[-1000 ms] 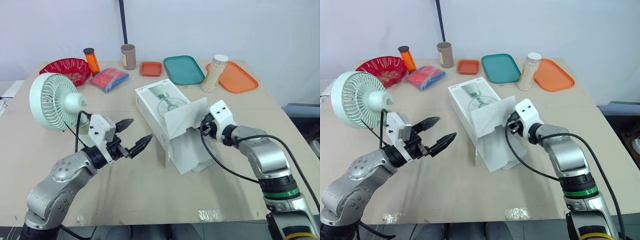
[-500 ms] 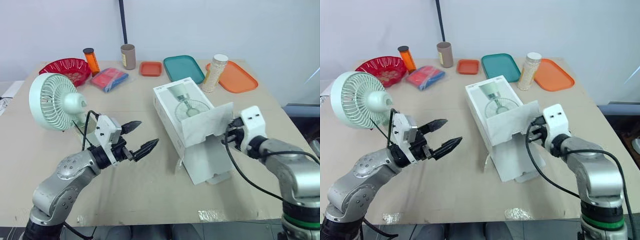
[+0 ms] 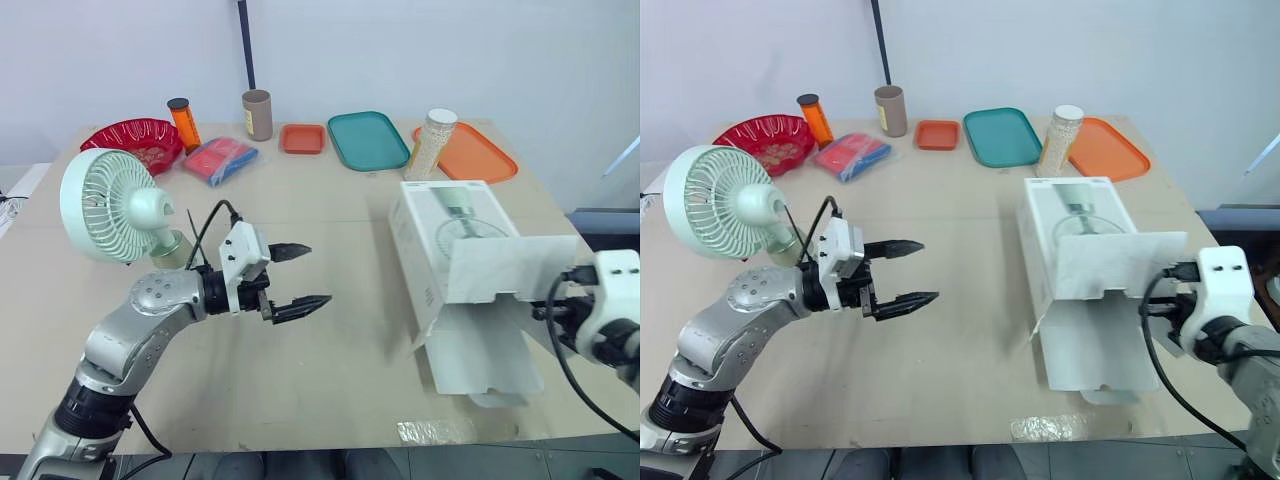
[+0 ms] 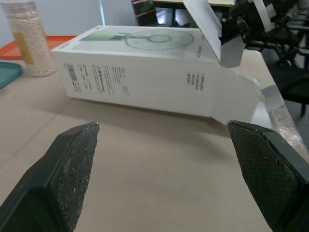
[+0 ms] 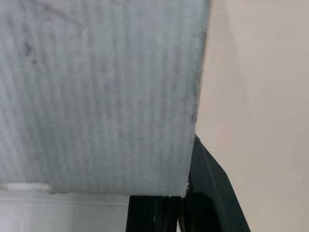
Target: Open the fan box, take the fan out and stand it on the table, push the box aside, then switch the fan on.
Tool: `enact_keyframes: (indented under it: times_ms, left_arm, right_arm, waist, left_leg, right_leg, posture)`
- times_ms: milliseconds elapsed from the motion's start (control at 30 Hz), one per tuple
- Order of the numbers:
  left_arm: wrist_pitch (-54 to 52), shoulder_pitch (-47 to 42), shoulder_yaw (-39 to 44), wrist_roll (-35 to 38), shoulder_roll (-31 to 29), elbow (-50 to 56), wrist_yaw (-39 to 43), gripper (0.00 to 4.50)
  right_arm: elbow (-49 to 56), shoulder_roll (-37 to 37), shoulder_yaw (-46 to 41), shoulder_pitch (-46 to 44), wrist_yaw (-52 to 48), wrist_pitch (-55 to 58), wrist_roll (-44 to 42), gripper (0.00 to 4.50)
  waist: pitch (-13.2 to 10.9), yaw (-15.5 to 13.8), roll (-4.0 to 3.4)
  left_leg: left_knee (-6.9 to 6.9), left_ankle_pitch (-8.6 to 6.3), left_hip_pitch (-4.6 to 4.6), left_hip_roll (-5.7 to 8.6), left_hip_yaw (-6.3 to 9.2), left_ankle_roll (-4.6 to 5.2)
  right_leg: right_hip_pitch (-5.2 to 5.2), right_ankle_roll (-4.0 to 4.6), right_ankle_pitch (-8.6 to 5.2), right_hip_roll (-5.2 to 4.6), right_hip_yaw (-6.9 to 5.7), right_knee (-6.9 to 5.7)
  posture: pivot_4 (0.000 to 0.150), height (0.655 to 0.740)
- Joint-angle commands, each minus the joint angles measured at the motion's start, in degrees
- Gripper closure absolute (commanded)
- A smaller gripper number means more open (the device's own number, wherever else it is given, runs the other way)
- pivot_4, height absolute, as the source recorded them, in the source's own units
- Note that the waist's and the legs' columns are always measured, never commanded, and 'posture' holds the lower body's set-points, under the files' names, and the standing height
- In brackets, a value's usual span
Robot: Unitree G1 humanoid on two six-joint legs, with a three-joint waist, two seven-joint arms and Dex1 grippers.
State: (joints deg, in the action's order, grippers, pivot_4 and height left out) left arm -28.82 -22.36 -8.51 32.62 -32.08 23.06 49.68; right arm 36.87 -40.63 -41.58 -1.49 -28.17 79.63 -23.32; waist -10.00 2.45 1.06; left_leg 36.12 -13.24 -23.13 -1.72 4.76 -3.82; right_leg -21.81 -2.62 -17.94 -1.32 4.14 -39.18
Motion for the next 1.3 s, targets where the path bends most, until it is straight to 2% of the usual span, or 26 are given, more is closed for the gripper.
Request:
enact_keyframes:
  times_ms: [33,300,533,667,1033,1167,1300]
  left_arm:
    - [2.06,-1.43,-1.81,-0.42,-0.07,0.59,4.34,0.0]
    - [4.72,-1.68,-2.9,-3.14,1.67,-1.77,6.03,0.0]
    - [5.32,0.46,-2.38,-3.91,1.5,-0.97,6.5,0.0]
    - [5.25,1.04,-1.73,-4.27,1.68,-0.89,5.54,0.0]
    - [6.2,1.77,-2.24,-4.22,1.91,-1.11,7.0,0.0]
    - [5.88,2.06,-2.01,-3.42,1.34,-0.86,8.57,0.0]
    - [5.52,2.28,-1.71,-3.36,0.85,-0.43,9.08,0.0]
  right_arm:
    - [-2.16,-2.84,-3.67,3.51,-2.85,-3.23,-0.32,4.47]
    - [-10.06,-6.68,-4.09,8.91,-6.06,-12.7,0.81,4.47]
    - [-19.41,-9.91,-1.88,7.22,-6.16,-19.4,2.28,4.47]
    - [-25.56,-10.62,-4.33,5.03,-4.54,-18.47,1.88,4.47]
    - [-39.75,-16.79,2.54,9.81,-14.52,-38.55,7.02,4.47]
    - [-44.32,-18.3,5.69,8.38,-16.2,-43.74,8.38,4.47]
    - [-50.27,-19.7,9.44,2.8,-15.91,-46.44,9.55,4.47]
  waist:
    - [0.02,0.03,-0.03]
    - [0.04,0.08,-0.07]
    - [0.04,0.09,-0.08]
    - [0.04,0.08,-0.08]
    - [0.08,0.11,-0.15]
    - [0.08,0.31,-0.15]
    - [0.1,0.37,-0.18]
  left_leg:
    - [0.01,0.0,0.01,0.0,0.0,0.0]
    - [0.04,-0.08,0.6,0.01,-0.07,0.16]
    - [0.03,-0.11,0.6,0.01,-0.08,0.2]
    - [0.05,-0.12,0.6,0.02,-0.09,0.22]
    - [0.09,-0.19,0.68,0.02,-0.14,0.34]
    - [0.1,-0.19,0.74,0.02,-0.2,0.35]
    - [0.1,-0.2,0.85,0.0,-0.23,0.35]
  right_leg:
    - [0.0,0.0,0.0,0.0,0.0,-0.02]
    - [0.62,-0.03,-0.03,0.01,0.08,0.04]
    - [0.62,-0.05,-0.04,0.02,0.11,0.06]
    - [0.64,-0.05,-0.05,0.0,0.11,0.06]
    - [0.71,-0.07,-0.07,0.01,0.17,0.08]
    - [0.74,-0.08,-0.07,0.02,0.22,0.08]
    - [0.83,-0.08,-0.07,0.04,0.25,0.08]
  posture:
    - [0.15,0.74]
    - [0.15,0.74]
    - [0.15,0.74]
    - [0.15,0.74]
    - [0.15,0.74]
    - [0.15,0.74]
    - [0.15,0.74]
